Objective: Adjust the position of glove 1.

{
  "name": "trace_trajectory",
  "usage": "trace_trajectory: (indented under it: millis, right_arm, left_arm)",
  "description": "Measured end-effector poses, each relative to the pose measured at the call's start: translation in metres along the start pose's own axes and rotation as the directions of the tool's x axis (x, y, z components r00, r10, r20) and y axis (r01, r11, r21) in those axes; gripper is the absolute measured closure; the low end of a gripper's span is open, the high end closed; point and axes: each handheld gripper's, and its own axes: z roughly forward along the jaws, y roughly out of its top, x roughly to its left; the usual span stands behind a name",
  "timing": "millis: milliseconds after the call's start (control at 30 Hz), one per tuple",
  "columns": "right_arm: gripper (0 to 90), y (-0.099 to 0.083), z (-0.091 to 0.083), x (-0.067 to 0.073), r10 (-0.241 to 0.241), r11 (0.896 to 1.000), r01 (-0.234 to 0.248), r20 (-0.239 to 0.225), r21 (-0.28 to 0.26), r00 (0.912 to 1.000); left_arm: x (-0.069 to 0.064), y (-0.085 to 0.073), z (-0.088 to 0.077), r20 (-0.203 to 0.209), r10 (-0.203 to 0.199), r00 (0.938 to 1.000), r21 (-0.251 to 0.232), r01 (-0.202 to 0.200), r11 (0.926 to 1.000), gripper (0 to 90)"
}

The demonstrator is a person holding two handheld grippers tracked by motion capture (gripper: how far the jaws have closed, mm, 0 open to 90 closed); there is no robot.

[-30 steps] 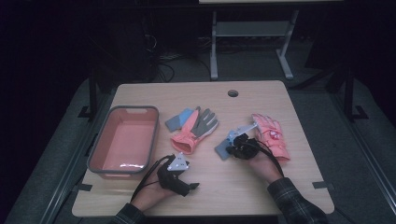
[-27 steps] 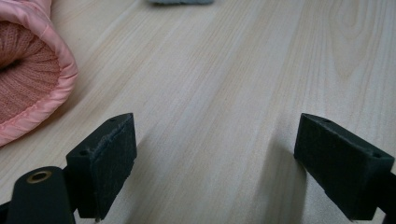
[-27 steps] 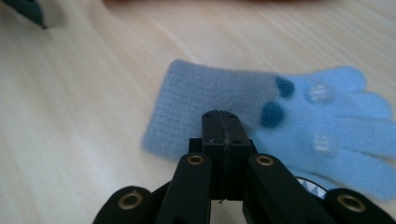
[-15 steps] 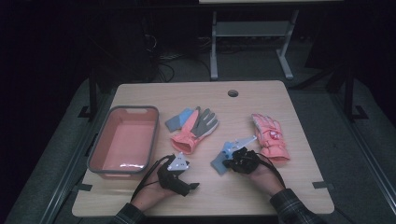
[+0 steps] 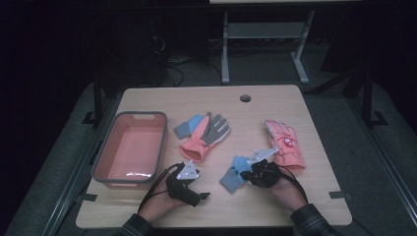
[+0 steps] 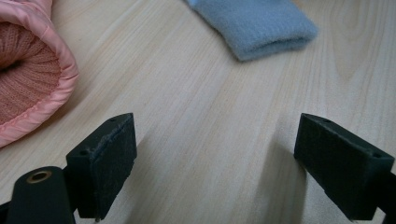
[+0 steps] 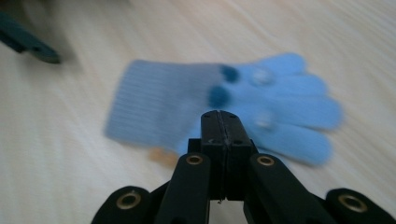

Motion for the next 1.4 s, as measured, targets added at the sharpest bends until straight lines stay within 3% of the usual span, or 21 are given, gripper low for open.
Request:
trace_trajectory:
  millis: [100, 267, 533, 1000, 1167, 1400]
  right_arm:
    - [89.6, -0.004, -0.002, -0.011, 0.021, 1.000, -0.021, 0.028, 0.000, 0.9994]
    - [89.8, -0.007, 0.001, -0.016, 0.036, 0.999, -0.036, 0.024, 0.004, 0.9991]
    - [89.9, -0.012, -0.001, -0.002, -0.011, 1.000, 0.011, 0.005, 0.018, 0.9999]
    - [89.3, -0.028, -0.013, 0.013, -0.038, 0.999, 0.038, -0.026, 0.016, 0.9989]
    - [72.3, -0.030, -0.025, 0.011, -0.012, 0.999, 0.011, -0.005, -0.034, 0.9999]
    - [39.6, -0.050, -0.037, -0.004, 0.052, 0.995, -0.050, 0.020, -0.082, 0.9985]
  left_arm:
    - [0.000, 0.000, 0.000, 0.000, 0.002, 1.0000, -0.001, -0.002, 1.0000, 12.3]
    - [0.000, 0.000, 0.001, 0.000, 0.002, 1.0000, -0.003, -0.002, 1.0000, 12.3]
    - [0.000, 0.000, 0.001, 0.000, 0.002, 1.0000, -0.002, -0.002, 1.0000, 12.3]
    - [0.001, 0.001, 0.000, -0.002, 0.003, 1.0000, 0.005, -0.003, 1.0000, 12.3]
    - [0.001, 0.001, 0.001, -0.008, 0.000, 1.0000, 0.003, 0.000, 1.0000, 12.2]
    - [0.001, 0.001, 0.001, -0.009, -0.001, 1.0000, 0.003, 0.001, 1.0000, 12.2]
